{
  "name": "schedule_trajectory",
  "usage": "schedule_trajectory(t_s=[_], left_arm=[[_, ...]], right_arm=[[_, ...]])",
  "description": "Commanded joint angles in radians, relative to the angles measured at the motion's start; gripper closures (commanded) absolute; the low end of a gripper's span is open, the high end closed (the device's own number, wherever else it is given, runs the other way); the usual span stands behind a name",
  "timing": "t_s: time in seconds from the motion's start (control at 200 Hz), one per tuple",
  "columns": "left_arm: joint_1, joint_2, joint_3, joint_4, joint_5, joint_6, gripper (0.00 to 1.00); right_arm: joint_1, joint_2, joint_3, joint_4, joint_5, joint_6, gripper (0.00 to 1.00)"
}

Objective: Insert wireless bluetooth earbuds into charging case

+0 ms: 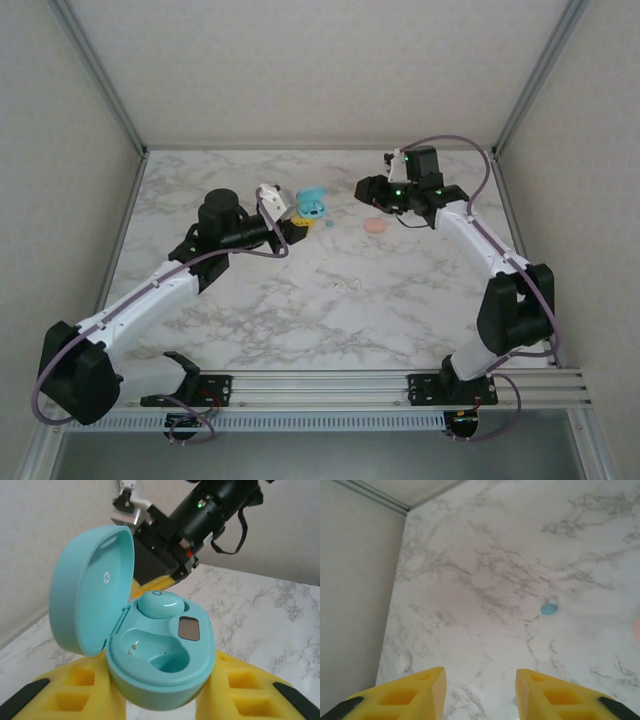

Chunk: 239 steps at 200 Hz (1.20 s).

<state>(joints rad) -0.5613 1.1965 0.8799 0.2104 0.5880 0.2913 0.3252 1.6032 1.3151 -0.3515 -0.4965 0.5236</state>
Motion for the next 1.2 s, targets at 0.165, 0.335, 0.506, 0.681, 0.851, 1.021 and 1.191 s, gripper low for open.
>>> schedule_trajectory(t_s=[0.165, 0.335, 0.506, 0.681, 0.851, 1.021, 1.191], left_arm=[[0.004, -0.086, -0.007, -0.036, -0.043, 0.014, 0.77], [0.005, -0.104, -0.004, -0.055, -0.050, 0.016, 0.77], [0.004, -0.132, -0.009, -0.073, -0.060, 0.020, 0.77], [0.003, -0.155, -0.012, -0.095, -0.062, 0.024, 0.77], [0.003, -0.163, -0.013, -0.099, -0.060, 0.022, 0.76], [0.003, -0.172, -0.015, -0.110, -0.059, 0.023, 0.76], [0.003, -0.176, -0.019, -0.114, -0.060, 0.022, 0.76]], right_arm=[[0.020, 0.308, 0.277, -0.199, 0.000, -0.156, 0.58], [0.061, 0.518, 0.507, -0.392, 0.038, -0.274, 0.58], [0.097, 0.664, 0.658, -0.462, 0.083, -0.328, 0.58], [0.125, 0.771, 0.801, -0.526, 0.152, -0.386, 0.58], [0.134, 0.892, 0.949, -0.589, 0.161, -0.414, 0.59], [0.139, 0.973, 1.053, -0.630, 0.152, -0.430, 0.59], [0.140, 1.015, 1.091, -0.639, 0.128, -0.423, 0.59]])
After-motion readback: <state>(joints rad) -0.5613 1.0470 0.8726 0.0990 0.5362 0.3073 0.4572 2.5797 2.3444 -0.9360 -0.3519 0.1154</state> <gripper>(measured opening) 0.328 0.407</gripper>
